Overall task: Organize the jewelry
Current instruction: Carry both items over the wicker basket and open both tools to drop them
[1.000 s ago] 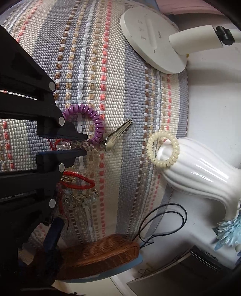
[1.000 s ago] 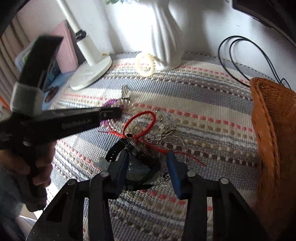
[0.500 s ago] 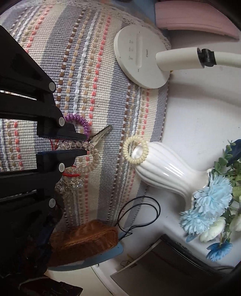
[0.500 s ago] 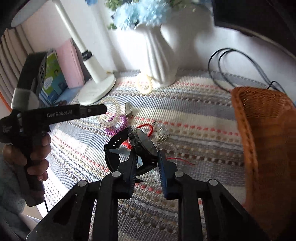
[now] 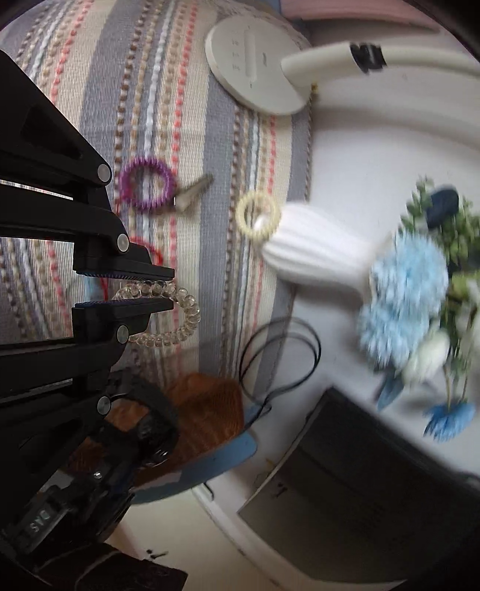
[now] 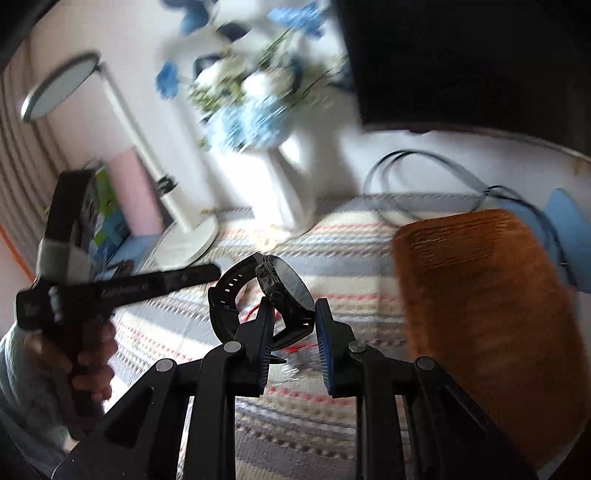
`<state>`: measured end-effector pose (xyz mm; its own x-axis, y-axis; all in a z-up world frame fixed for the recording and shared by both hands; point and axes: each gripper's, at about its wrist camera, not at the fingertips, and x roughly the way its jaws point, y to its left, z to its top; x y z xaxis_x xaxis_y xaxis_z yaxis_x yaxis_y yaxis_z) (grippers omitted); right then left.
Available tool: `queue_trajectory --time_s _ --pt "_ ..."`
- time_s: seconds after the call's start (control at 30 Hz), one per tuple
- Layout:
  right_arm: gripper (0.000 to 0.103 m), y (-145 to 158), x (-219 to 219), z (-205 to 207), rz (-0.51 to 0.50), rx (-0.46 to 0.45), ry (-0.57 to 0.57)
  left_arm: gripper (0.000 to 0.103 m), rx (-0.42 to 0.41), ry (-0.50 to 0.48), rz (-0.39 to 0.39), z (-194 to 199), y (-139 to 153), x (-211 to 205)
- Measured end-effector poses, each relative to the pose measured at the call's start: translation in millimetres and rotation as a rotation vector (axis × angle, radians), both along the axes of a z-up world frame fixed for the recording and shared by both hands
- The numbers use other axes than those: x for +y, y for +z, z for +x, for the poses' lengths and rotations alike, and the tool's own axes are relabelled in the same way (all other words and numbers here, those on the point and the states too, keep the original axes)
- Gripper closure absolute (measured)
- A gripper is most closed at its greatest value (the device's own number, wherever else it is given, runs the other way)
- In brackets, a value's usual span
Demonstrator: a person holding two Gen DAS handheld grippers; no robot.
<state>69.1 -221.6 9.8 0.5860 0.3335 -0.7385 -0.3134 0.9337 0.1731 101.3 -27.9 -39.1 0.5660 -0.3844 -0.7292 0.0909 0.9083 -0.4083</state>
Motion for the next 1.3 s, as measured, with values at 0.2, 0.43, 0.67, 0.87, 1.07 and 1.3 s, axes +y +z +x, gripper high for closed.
queue_trajectory --time_s 0.2,0.43,0.67,0.87,1.07,1.3 --pt "0.078 19 -46 -5 -0.034 -0.041 -0.166 0.094 -0.054 -0.131 0.039 1 23 -52" --pt "0.078 21 -112 0 -0.122 -0.010 -0.483 0.094 -0.136 -0.255 0.089 31 50 -119" --pt "0.078 -9 -148 -2 -0.088 0.091 -0.620 0.094 -0.103 -0.432 0.112 51 31 -200" --pt "0.078 -31 -157 -3 -0.065 0.144 -0.681 0.094 -0.001 -0.466 0.150 66 -16 -237" --pt "0.078 -47 -155 -6 -0.085 0.173 -0.722 0.094 0.066 -0.480 0.200 71 -47 -260" --pt "0.080 -52 -163 -9 -0.094 0.174 -0.760 0.094 0.085 -0.485 0.211 77 -65 -269"
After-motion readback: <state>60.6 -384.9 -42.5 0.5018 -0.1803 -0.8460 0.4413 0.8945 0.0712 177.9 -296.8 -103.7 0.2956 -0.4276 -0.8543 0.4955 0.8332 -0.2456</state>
